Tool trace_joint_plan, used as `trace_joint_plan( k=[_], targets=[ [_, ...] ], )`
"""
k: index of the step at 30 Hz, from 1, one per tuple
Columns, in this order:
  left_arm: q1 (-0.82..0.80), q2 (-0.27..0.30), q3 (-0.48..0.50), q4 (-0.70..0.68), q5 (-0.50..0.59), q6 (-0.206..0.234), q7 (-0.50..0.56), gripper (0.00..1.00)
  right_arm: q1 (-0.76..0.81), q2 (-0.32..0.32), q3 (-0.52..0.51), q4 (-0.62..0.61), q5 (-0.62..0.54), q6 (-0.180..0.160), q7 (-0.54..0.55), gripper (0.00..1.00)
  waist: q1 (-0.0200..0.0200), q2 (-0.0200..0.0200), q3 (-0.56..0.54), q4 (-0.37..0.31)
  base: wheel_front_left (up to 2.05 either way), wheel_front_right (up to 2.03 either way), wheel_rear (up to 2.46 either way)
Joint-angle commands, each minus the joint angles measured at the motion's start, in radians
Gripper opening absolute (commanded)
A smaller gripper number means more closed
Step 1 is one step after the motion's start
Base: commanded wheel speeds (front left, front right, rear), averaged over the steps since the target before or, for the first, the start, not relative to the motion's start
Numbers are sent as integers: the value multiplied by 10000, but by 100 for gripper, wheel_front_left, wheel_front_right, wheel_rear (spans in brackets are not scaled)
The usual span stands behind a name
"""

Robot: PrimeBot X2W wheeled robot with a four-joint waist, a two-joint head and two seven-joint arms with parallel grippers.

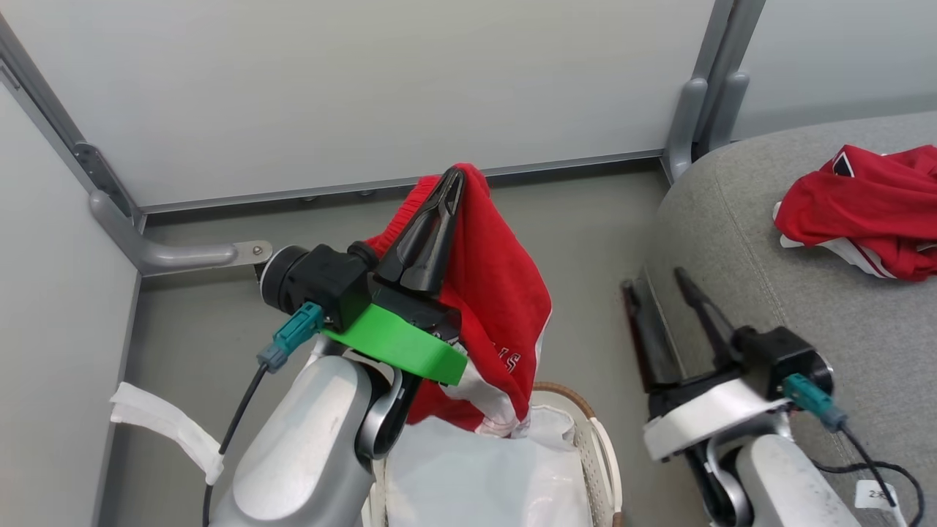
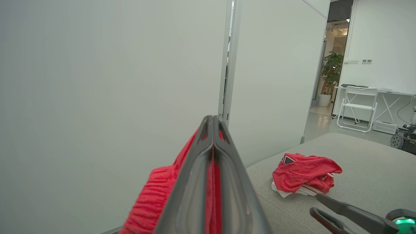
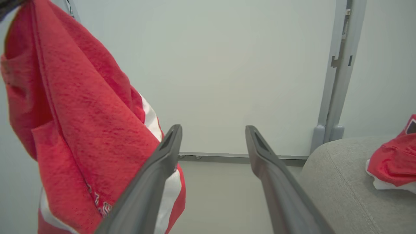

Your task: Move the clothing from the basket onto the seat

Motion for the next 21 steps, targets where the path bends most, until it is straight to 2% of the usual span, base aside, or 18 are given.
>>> trace_joint_plan(
  k=[1, 7, 11, 21],
  targets=[
    [121, 23, -14, -48, -40, -29, -8, 0, -163, -152, 436, -171, 86, -14, -2, 100, 1, 75, -11, 36, 0, 0, 0],
    [181, 24, -157, -30, -161, -28, -8, 0, -836, -645, 2210, -737, 308, -14, -2, 100, 1, 75, -15, 199, 0, 0, 0],
    [214, 23, -300, -39, -281, -29, -8, 0, -1417, -736, 3062, -523, 469, -14, -2, 100, 1, 75, -27, 335, 0, 0, 0],
    [237, 24, -1270, -214, -667, -29, -8, 0, -2261, -264, 3304, 720, -215, -14, -2, 100, 1, 75, -119, 875, 0, 0, 0]
  ],
)
